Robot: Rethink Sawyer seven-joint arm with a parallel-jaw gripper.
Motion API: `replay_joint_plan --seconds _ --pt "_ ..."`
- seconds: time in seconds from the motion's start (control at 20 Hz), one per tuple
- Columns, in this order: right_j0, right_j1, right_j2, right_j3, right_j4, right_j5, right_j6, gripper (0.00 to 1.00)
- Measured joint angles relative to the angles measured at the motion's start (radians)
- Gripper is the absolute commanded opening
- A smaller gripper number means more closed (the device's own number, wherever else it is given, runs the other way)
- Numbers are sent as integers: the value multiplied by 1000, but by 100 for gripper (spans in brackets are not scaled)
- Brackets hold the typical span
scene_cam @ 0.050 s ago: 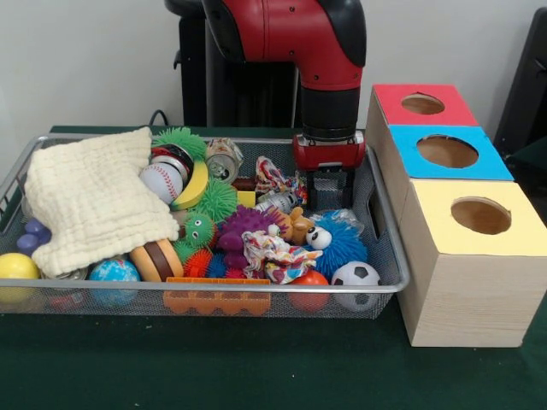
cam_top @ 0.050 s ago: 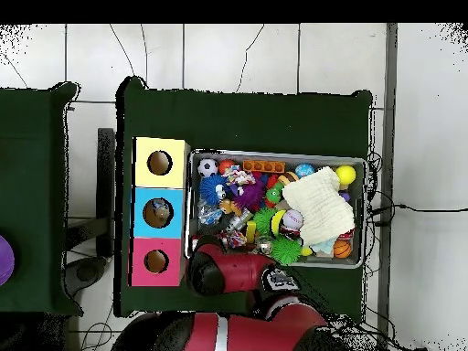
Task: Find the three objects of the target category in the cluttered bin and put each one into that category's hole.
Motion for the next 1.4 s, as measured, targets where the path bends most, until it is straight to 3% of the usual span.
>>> replay_joint_plan --seconds 1.4 --pt "15 0 -11 0 6 -5 0 100"
